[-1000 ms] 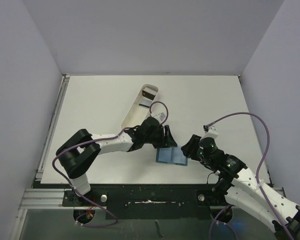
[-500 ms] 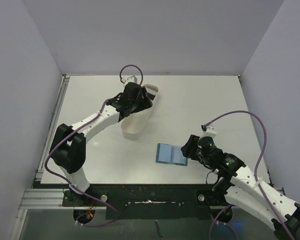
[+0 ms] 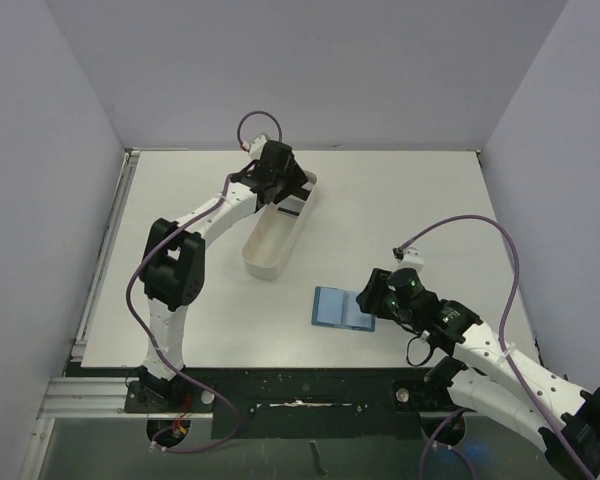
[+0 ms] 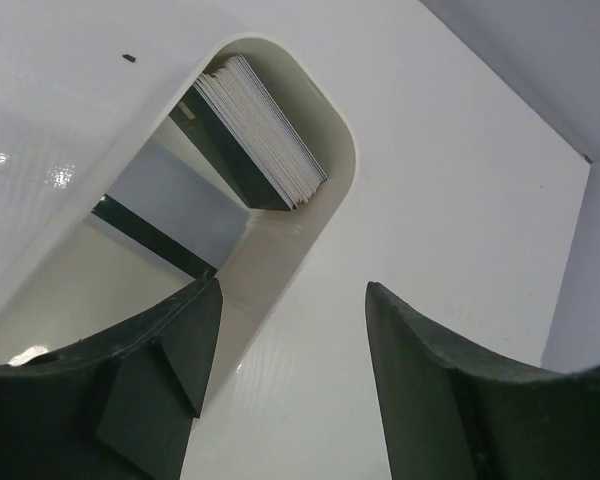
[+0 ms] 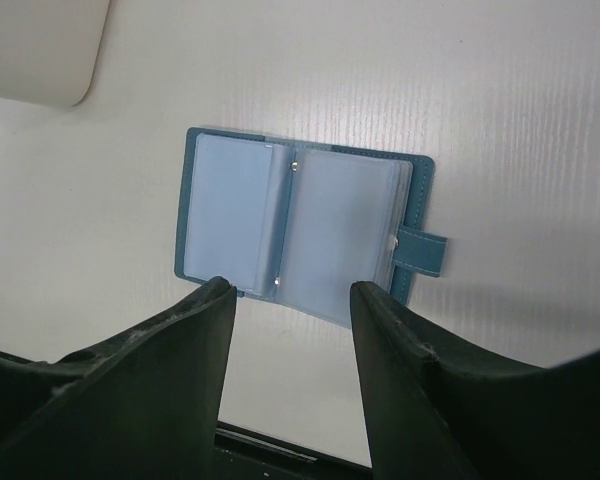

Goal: Put the credit cards into the card holder
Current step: Turn over the card slot in the card holder, then pick up the credit card from the storage box.

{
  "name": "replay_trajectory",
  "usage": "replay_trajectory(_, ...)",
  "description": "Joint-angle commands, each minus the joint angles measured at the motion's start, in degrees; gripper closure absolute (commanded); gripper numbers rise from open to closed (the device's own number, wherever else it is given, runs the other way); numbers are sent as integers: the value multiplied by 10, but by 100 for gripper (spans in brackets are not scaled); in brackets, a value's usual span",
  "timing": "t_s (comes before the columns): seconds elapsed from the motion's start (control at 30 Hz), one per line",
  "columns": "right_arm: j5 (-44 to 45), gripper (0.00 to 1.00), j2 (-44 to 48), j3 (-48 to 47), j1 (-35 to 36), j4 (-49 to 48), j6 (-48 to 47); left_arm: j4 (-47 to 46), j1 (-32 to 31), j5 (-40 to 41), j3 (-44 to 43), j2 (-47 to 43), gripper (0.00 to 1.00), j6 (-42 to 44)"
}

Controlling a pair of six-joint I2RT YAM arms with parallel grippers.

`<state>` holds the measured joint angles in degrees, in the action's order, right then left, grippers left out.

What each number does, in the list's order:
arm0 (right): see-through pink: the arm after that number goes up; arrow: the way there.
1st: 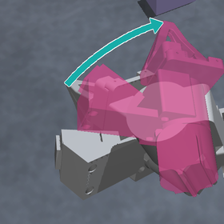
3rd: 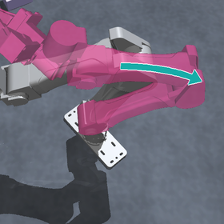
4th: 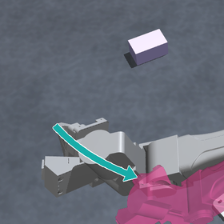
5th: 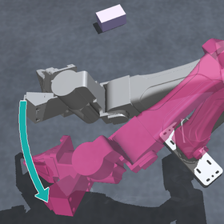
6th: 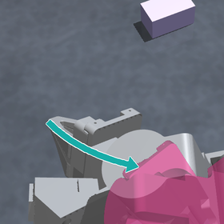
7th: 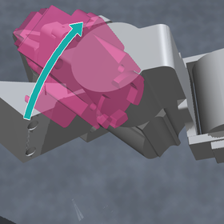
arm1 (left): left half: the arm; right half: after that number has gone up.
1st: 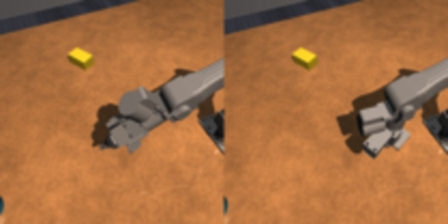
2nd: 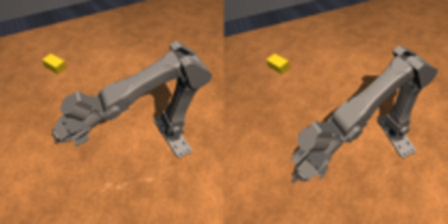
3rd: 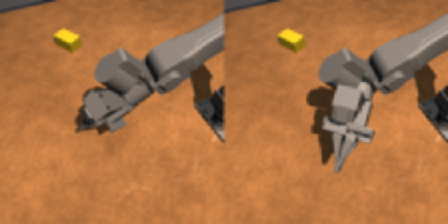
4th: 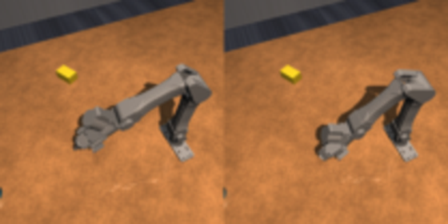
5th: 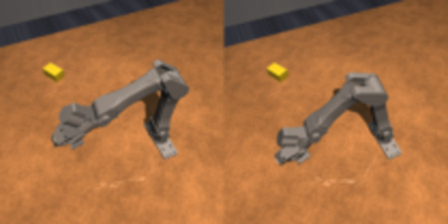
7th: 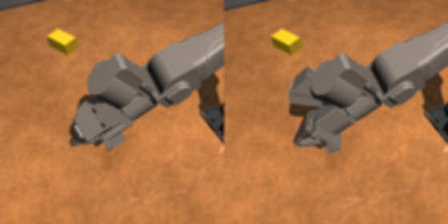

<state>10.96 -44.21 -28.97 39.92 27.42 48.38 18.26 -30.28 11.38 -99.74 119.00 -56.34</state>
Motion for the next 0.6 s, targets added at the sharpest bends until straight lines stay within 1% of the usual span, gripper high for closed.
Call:
replay_trajectory(0.0,-5,49,-12,-37,7,-19,-12,9,0,22,-58,28,43,-70)
replay_trajectory(0.07,-3,49,-15,-40,7,-20,-14,6,1,32,-73,45,46,-79)
replay_trajectory(0.13,-8,49,-16,-38,6,-26,-14,1,2,38,-85,63,52,-82)
replay_trajectory(0.27,-14,49,-23,-42,9,-28,-14,-1,8,31,-107,99,57,-89)
replay_trajectory(0.43,-16,48,-21,-37,10,-31,-15,-29,11,23,-87,119,59,-85)
replay_trajectory(0.57,-21,48,-20,-29,10,-38,-10,-80,20,4,-63,120,59,-86)
